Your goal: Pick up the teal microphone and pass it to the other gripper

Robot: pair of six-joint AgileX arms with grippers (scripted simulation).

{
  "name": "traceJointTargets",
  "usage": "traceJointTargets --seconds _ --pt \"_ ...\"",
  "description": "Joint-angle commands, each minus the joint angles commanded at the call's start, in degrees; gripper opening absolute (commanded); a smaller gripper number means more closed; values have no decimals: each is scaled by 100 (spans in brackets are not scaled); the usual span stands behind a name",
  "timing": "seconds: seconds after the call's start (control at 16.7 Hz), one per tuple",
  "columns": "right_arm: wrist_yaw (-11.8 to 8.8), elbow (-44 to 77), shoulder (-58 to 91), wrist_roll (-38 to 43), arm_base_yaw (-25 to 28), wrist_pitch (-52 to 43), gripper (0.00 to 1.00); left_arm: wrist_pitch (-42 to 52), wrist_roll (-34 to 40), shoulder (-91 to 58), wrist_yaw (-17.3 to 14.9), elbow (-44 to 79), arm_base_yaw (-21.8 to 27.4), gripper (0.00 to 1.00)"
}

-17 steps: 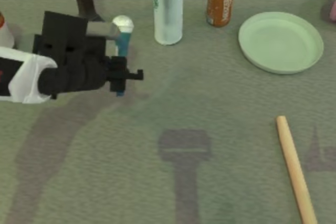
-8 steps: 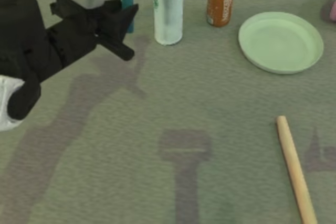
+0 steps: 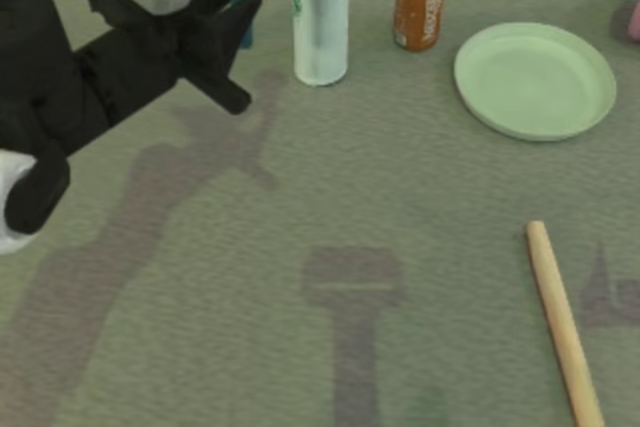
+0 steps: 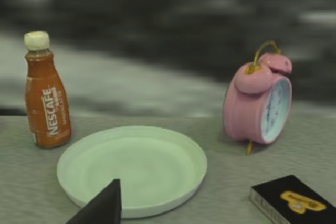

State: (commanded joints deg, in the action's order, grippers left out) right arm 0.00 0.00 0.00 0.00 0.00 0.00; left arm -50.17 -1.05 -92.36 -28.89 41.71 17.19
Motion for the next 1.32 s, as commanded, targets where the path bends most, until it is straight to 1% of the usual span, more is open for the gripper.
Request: traceJointTargets --seconds 0.06,0.18,0.48,0.6,0.72,1.32 --pt "0 0 0 0 0 0 100 -28 4 4 77 -1 76 0" --pt "0 0 0 0 0 0 100 -131 21 25 383 -9 375 0" --pt "0 0 0 0 0 0 100 -468 105 133 1586 -76 1478 0" --pt "0 0 0 0 0 0 100 -569 127 187 1894 -89 1780 0" --pt "0 0 0 0 0 0 100 -596 132 205 1966 -91 1852 0" --pt "-4 4 7 -1 3 2 100 -596 131 205 1966 -91 1852 0"
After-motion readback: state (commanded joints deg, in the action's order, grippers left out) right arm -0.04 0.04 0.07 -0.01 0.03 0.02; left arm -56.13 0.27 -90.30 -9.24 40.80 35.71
